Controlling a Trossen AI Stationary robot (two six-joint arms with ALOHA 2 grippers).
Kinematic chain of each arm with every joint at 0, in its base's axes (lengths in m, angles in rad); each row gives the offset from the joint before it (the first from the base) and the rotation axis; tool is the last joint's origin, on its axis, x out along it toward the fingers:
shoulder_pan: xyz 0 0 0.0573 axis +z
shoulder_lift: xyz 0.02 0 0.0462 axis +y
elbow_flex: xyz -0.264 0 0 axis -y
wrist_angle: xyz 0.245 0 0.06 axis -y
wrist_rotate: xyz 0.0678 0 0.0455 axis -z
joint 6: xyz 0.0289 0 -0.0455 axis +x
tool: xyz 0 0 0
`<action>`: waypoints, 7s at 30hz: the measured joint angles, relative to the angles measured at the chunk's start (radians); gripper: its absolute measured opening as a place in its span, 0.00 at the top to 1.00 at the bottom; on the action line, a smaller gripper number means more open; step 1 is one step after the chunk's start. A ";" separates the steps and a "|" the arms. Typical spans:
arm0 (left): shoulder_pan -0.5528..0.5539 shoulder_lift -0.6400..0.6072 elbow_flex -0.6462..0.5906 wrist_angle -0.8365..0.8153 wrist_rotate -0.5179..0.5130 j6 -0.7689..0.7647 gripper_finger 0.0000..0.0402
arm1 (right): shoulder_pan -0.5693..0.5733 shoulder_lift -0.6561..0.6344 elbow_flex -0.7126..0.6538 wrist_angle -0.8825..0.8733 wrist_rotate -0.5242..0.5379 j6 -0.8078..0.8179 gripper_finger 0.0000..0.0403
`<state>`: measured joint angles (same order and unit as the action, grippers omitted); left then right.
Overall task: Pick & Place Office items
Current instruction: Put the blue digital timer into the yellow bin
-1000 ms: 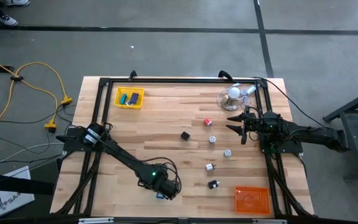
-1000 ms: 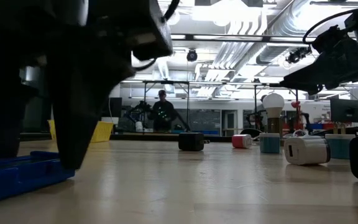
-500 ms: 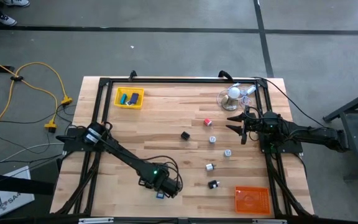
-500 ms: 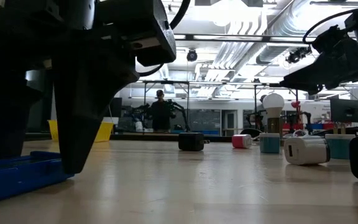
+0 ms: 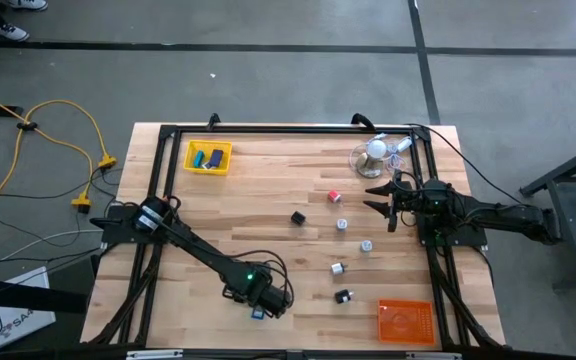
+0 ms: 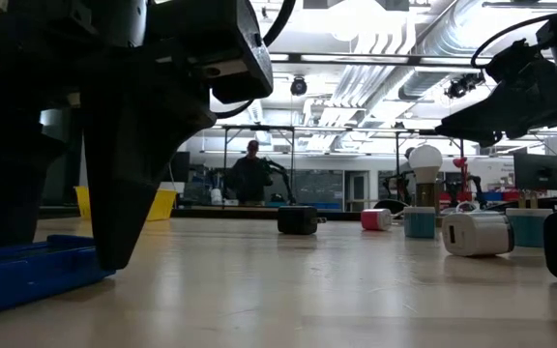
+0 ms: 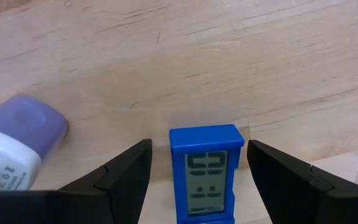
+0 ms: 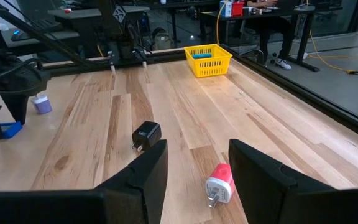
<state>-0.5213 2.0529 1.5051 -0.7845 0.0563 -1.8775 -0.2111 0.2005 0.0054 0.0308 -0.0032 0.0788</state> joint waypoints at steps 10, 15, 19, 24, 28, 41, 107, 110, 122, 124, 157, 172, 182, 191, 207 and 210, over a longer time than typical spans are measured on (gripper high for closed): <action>0.000 0.000 -0.001 -0.016 0.001 0.000 0.54 | 0.000 0.000 0.000 0.000 0.000 0.000 0.61; 0.000 0.000 -0.001 -0.019 0.000 0.000 0.58 | 0.000 0.000 0.000 0.001 0.000 0.000 0.61; 0.000 0.000 -0.001 -0.019 0.000 0.000 0.59 | 0.000 0.000 0.000 0.001 0.000 0.000 0.61; 0.000 0.000 -0.001 -0.019 0.000 0.000 0.59 | 0.000 0.000 0.000 0.001 0.000 0.000 0.61; 0.001 0.000 -0.001 -0.020 0.010 0.001 0.59 | 0.000 0.000 0.000 0.001 0.000 0.000 0.61; 0.001 0.000 -0.001 -0.022 0.013 0.002 0.59 | 0.000 0.000 0.000 0.001 0.000 0.000 0.61; 0.644 -0.417 0.000 -0.507 -0.080 0.882 0.59 | 0.000 0.000 0.000 0.000 0.000 0.000 0.61; 0.715 -0.417 -0.001 -0.518 -0.070 0.933 0.59 | 0.000 0.000 0.000 0.000 0.000 0.000 0.61; 1.014 -0.416 -0.002 -0.521 -0.032 1.111 0.59 | 0.000 0.000 0.000 0.000 0.000 0.000 0.61; 1.058 -0.416 -0.002 -0.521 -0.031 1.138 0.59 | 0.000 0.000 0.000 0.000 0.000 0.000 0.61; 1.548 -0.415 -0.192 -0.337 -0.009 1.437 0.59 | 0.000 0.000 0.000 0.001 0.000 0.000 0.61; 1.553 -0.415 -0.332 -0.158 -0.076 1.464 0.59 | 0.000 0.000 0.000 0.001 0.000 0.000 0.61; 1.553 -0.415 -0.378 -0.089 -0.077 1.466 0.59 | 0.000 0.000 0.000 0.001 0.000 0.000 0.61; 1.543 -0.415 -0.378 -0.104 -0.078 1.462 0.59 | 0.000 0.000 0.000 0.001 0.000 0.000 0.61; 1.538 -0.415 -0.384 -0.112 -0.080 1.452 0.59 | 0.000 0.000 0.000 0.001 0.000 0.000 0.61; 1.530 -0.415 -0.387 -0.109 -0.084 1.452 0.59 | 0.000 0.000 0.000 0.001 0.000 0.000 0.61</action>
<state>1.0091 1.6382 1.1181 -0.8931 -0.0277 -0.4259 -0.2113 0.2002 0.0053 0.0319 -0.0032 0.0790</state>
